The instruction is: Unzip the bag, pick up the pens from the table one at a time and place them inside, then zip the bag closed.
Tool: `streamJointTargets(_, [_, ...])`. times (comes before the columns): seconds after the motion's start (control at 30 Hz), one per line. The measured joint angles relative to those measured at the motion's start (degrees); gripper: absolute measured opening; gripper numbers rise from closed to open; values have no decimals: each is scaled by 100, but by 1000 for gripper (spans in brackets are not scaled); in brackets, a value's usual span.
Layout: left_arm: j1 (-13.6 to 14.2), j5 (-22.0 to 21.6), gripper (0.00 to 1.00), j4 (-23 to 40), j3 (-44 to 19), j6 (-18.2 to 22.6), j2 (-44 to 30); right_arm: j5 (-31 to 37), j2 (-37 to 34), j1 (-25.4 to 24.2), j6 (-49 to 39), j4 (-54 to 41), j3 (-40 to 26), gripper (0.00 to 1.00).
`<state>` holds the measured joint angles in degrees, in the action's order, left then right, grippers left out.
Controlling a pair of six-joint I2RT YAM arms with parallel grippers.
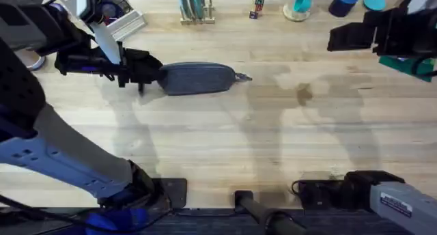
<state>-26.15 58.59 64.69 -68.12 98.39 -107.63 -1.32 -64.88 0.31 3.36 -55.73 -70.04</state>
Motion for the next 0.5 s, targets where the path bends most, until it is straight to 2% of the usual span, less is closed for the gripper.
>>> streamJointTargets(0.5, [4, -4, 43, -55, 0, 0, 0, 2, 0, -1, -227, 466, 0, 997])
